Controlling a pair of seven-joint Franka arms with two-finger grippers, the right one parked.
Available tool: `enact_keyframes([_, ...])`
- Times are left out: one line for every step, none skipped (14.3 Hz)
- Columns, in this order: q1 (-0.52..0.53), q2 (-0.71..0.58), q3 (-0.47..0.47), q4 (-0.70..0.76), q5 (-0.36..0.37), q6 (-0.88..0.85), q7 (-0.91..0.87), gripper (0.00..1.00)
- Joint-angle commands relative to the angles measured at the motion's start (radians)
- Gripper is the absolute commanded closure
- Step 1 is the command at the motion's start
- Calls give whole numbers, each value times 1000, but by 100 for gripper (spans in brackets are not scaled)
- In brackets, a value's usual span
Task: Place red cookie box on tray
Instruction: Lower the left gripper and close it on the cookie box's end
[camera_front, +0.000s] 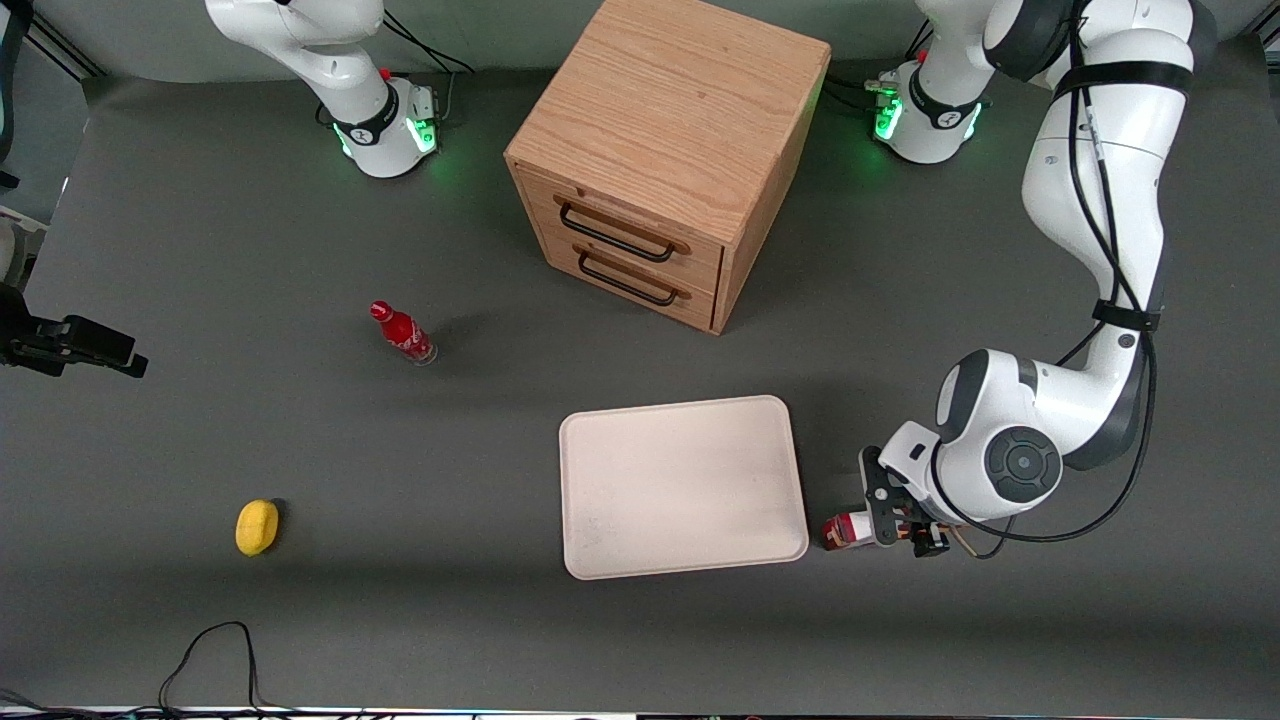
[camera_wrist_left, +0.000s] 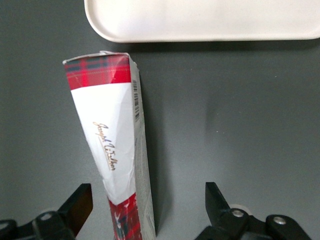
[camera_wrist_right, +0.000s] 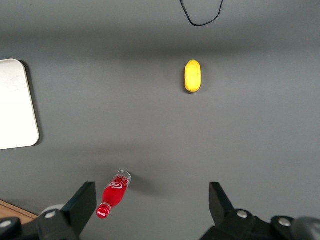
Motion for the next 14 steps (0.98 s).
enact_keyframes([-2, 1, 2, -10, 15, 23, 0, 2])
enact_keyframes([-2, 1, 2, -10, 16, 34, 2, 13])
enact_keyframes([0, 1, 2, -13, 16, 42, 4, 40])
enact_keyframes([-2, 1, 9, -13, 16, 43, 10, 80])
enact_keyframes([-6, -2, 28, -13, 16, 43, 2, 100])
enact_keyframes([-9, -2, 32, -12, 16, 45, 2, 100])
enact_keyframes([-9, -2, 32, -13, 16, 49, 2, 100])
enact_keyframes([-11, -3, 34, -13, 16, 51, 2, 100])
enact_keyframes([-11, -3, 34, -13, 16, 53, 2, 100])
enact_keyframes([-12, -8, 34, -13, 15, 48, -3, 100])
enact_keyframes([-13, -11, 32, -8, 15, 39, -16, 100])
enact_keyframes([-13, -18, 34, -5, 15, 33, -21, 100])
enact_keyframes([-13, -25, 34, -4, 15, 22, -21, 100])
enact_keyframes([-11, -46, 34, -4, 15, -7, -23, 100])
